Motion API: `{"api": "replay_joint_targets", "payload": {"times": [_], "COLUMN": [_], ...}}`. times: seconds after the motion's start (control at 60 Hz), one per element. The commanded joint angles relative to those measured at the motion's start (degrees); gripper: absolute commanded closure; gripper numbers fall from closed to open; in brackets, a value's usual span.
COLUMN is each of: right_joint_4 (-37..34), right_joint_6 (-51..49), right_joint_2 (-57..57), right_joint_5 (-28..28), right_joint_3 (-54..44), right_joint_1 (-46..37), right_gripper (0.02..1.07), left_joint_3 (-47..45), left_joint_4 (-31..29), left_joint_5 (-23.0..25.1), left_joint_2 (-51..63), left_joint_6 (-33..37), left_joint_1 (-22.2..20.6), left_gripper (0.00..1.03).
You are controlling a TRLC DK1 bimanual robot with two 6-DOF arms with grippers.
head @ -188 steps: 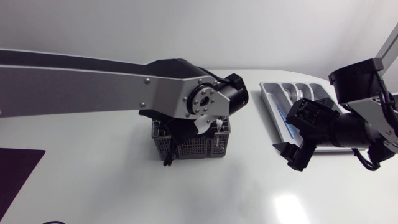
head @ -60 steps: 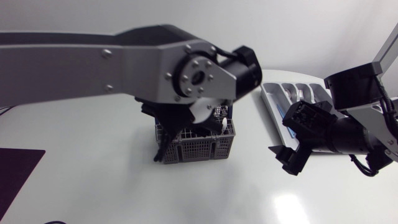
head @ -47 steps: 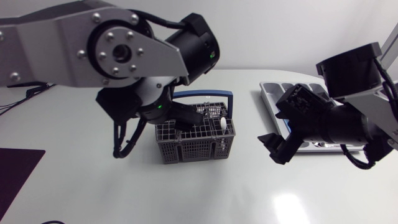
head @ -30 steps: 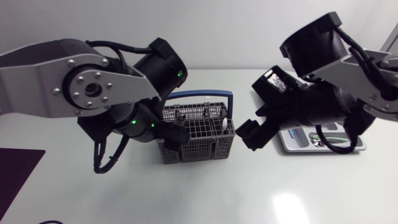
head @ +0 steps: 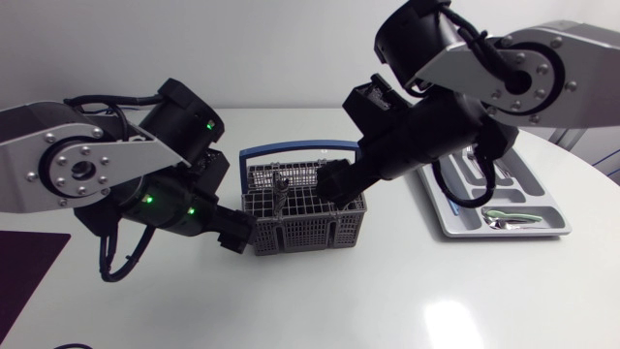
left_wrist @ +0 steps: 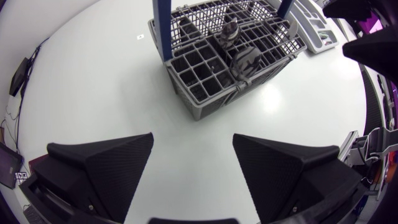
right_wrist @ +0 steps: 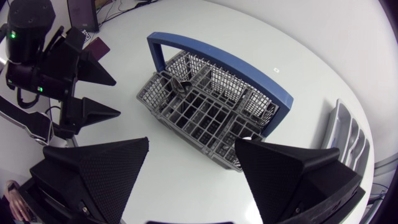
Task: Unload the cutlery basket into the drawer organizer.
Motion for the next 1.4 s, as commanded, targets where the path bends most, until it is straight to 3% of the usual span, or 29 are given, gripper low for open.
{"api": "replay_joint_targets", "payload": {"times": [0.0, 0.15, 0.267, 0.417, 0.65, 0.783, 1.117, 1.383], "right_joint_4": [-2.9, -4.2, -4.6, -3.5, -1.6, -0.3, 5.2, 7.0], "right_joint_6": [4.5, 9.2, 17.1, 17.9, 20.0, 24.8, 30.9, 32.3], "right_joint_2": [2.9, 7.2, 8.7, 11.5, 15.8, 17.2, 20.0, 20.9], "right_joint_5": [-1.7, -3.0, -7.6, -10.7, -10.3, -10.1, -8.6, -8.1], "right_joint_3": [3.0, 4.1, 4.2, 5.5, 8.3, 8.4, 9.7, 9.8], "right_joint_1": [-0.1, 0.0, 0.0, 0.7, 2.4, 3.4, 4.5, 4.8], "right_gripper": [0.07, 0.07, 0.07, 0.07, 0.09, 0.09, 0.32, 0.63], "left_joint_3": [-2.0, -3.0, -4.1, -5.5, -7.4, -8.7, -11.5, -12.9], "left_joint_4": [0.7, 1.8, 3.1, 4.8, 7.0, 9.2, 13.5, 14.7], "left_joint_5": [1.3, 3.3, 3.6, 4.8, 9.7, 10.1, 11.0, 11.3], "left_joint_2": [-0.7, -0.6, -0.7, -0.8, -0.9, -1.3, -2.3, -3.7], "left_joint_6": [3.1, 4.0, 4.8, 6.3, 8.4, 8.4, 8.3, 8.2], "left_joint_1": [1.6, 2.9, 3.4, 4.6, 7.3, 7.7, 7.7, 7.8], "left_gripper": [0.14, 0.14, 0.14, 0.14, 0.14, 0.14, 0.14, 0.14]}}
